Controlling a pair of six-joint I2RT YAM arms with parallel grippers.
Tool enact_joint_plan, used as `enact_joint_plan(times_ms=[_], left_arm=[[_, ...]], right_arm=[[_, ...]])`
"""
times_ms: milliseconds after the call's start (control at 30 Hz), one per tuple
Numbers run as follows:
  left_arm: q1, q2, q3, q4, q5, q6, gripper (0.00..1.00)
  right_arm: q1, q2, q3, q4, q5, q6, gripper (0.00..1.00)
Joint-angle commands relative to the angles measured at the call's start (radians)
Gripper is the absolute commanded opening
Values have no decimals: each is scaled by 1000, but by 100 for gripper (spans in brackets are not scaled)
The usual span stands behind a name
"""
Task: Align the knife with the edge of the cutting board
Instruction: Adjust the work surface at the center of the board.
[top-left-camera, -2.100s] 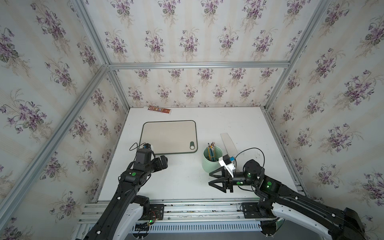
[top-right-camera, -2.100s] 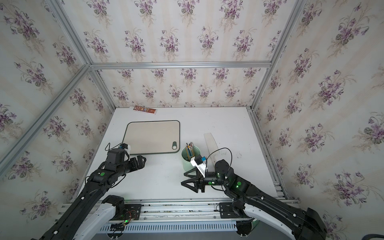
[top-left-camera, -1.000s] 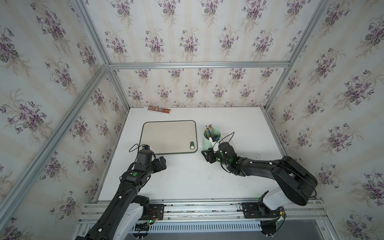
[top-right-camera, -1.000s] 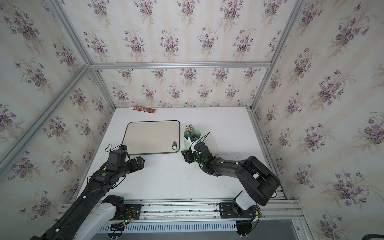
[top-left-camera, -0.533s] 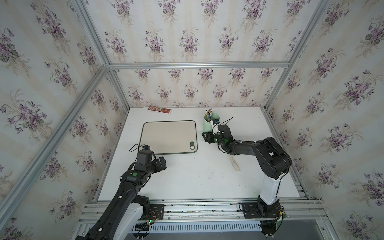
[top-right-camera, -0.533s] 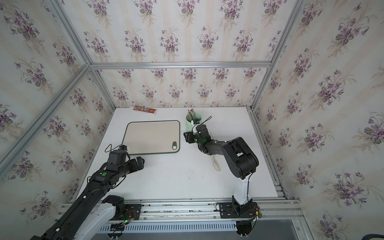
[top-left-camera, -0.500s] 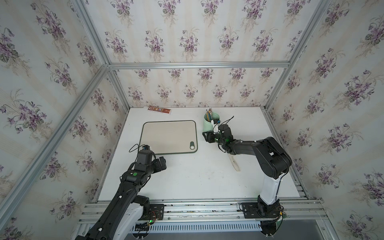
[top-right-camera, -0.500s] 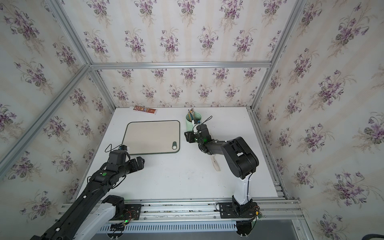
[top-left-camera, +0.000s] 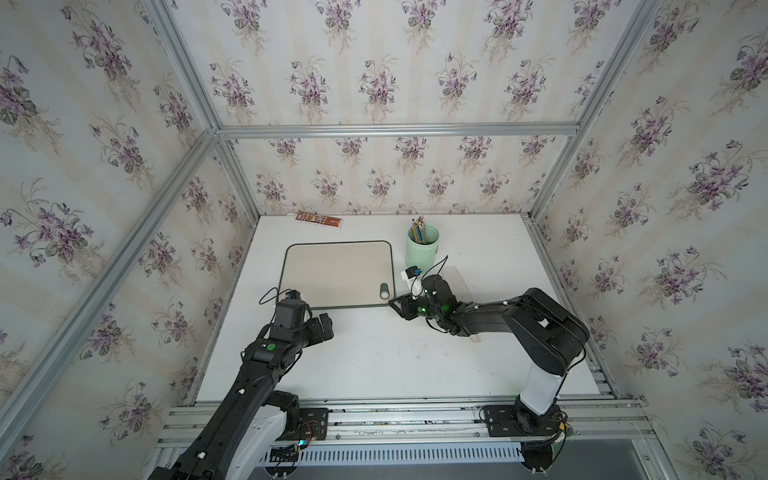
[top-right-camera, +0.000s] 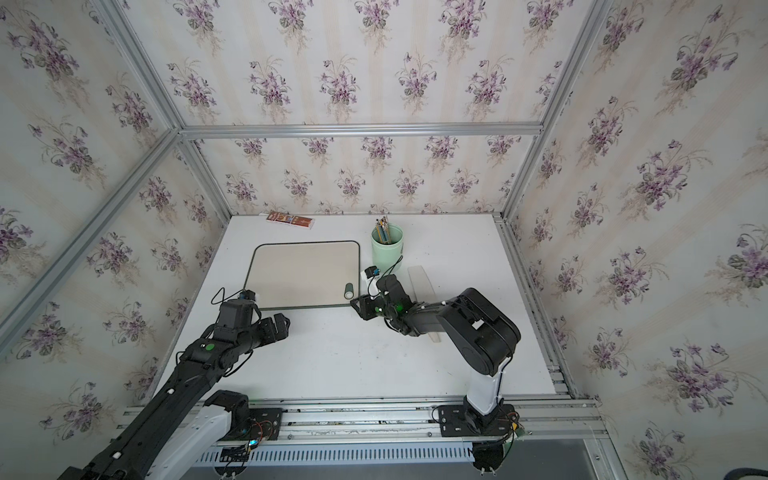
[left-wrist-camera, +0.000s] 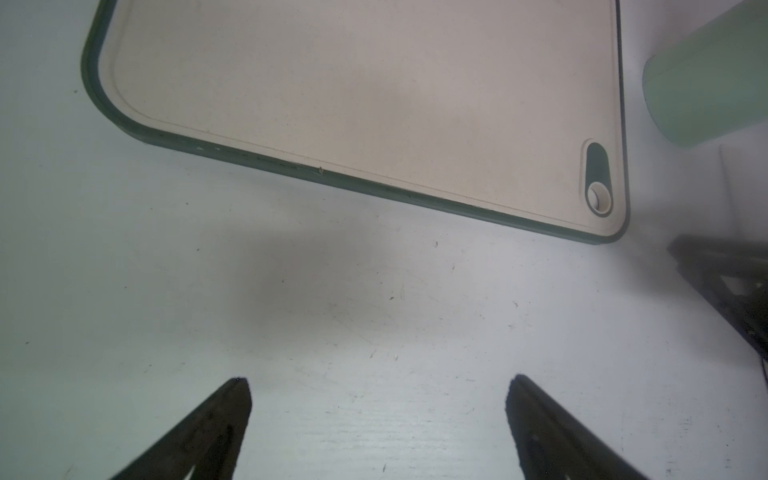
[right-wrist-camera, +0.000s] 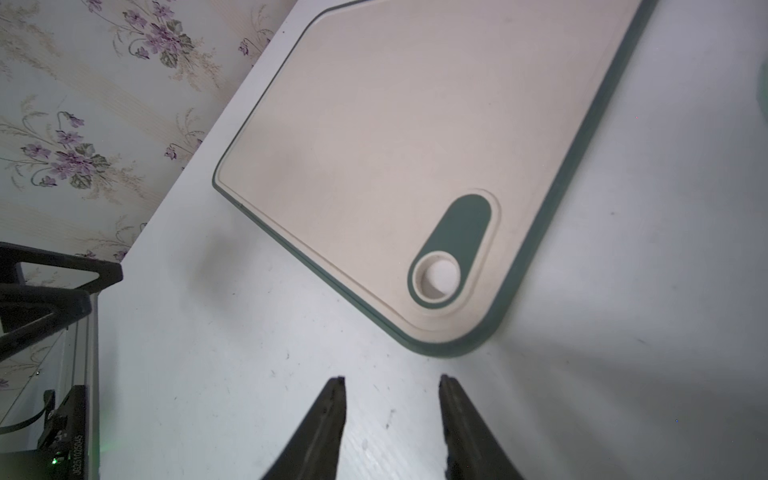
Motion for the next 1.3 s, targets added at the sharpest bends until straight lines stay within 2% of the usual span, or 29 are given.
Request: enact_joint_plan(times_ms=[0, 200, 533, 767, 1033, 1267], left_arm=[[1, 4, 3, 23, -2, 9, 99], [1, 12, 6, 23, -2, 10, 99], [1, 34, 15, 25, -1, 9, 99], [1, 104, 52, 11, -8, 8, 99], [1, 64, 31, 9, -14, 5, 99], [1, 96, 42, 9, -15, 5, 99]], right_arm=[[30, 22, 70, -43, -40, -43, 44], [45, 127, 245, -245, -40, -67, 47], [49, 202, 322, -399, 2, -84, 49], [50, 187, 300, -415, 33, -69, 51], [49, 230, 453, -548, 129, -125, 55], [51, 247, 471, -573, 146, -124, 55]])
